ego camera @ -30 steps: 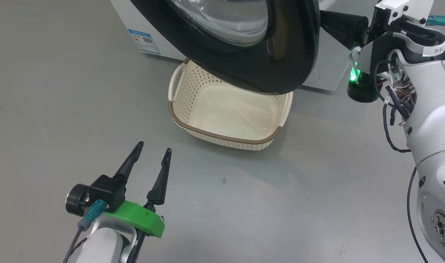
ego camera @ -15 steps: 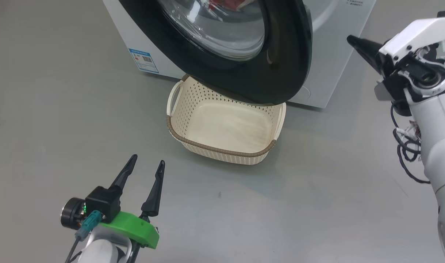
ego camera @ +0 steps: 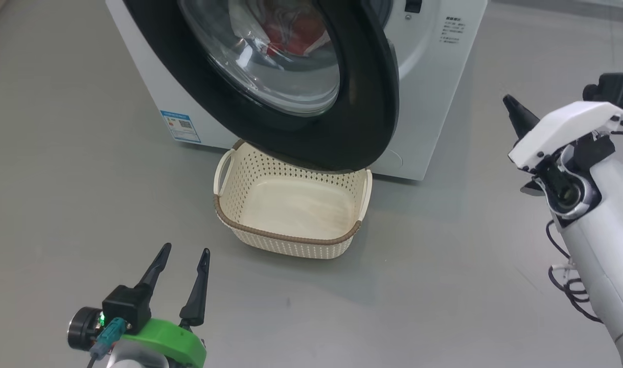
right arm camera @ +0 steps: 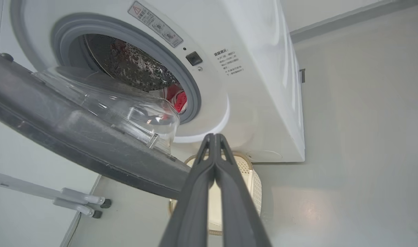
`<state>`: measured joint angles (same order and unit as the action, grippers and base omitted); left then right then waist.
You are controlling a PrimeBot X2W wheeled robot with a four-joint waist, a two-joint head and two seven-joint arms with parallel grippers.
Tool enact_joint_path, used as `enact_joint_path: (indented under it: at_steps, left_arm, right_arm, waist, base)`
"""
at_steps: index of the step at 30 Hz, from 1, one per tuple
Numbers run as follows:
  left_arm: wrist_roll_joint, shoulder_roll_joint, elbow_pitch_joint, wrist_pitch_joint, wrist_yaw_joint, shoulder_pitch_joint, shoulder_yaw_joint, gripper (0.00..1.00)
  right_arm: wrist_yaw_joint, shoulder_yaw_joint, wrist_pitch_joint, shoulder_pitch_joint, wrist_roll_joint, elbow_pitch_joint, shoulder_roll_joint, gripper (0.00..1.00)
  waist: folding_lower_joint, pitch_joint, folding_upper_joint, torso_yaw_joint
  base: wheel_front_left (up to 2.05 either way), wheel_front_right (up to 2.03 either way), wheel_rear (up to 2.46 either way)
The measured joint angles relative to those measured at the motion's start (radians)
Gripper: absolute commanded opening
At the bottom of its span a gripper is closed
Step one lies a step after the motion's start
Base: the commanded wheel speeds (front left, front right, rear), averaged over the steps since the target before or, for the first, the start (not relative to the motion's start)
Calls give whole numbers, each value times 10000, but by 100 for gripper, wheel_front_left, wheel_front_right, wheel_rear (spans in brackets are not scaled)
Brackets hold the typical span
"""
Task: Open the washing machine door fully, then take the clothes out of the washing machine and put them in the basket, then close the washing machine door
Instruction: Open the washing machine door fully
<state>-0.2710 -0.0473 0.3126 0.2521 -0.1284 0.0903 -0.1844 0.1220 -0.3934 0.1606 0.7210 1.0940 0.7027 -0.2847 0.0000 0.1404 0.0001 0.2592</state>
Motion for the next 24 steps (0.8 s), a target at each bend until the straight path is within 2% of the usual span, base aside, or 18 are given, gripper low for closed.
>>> enact_joint_path:
  at_steps: [3, 9, 15, 19, 24]
  left_arm:
    - [21, 0, -2, 0, 0, -69, 121, 100]
    - [127, -4, -15, 0, 0, -385, 366, 100]
    - [178, -8, -59, 0, 0, -523, 525, 100]
    - [182, -10, -146, 0, 0, -586, 652, 100]
    - [205, -12, -209, -2, 0, -757, 844, 100]
  right_arm:
    - [0, -244, -840, -615, -598, -523, -286, 0]
    - [0, -575, -2134, -2006, -1058, -1329, -198, 0]
    - [0, -1022, -3429, -3037, -2105, -2107, -458, 0]
    - [0, -1147, -4050, -3692, -2439, -2443, -514, 0]
    - [-117, -1078, -4138, -4245, -2596, -2823, -435, 0]
  waist:
    - [0, -216, 0, -144]
    - [0, -567, 0, -424]
    - [0, -812, 0, -657]
    - [0, -917, 0, -771]
    - [0, -988, 0, -890]
  base:
    - [0, 0, 0]
    - [0, 0, 0]
    - [0, 0, 0]
    - [0, 0, 0]
    - [0, 0, 0]
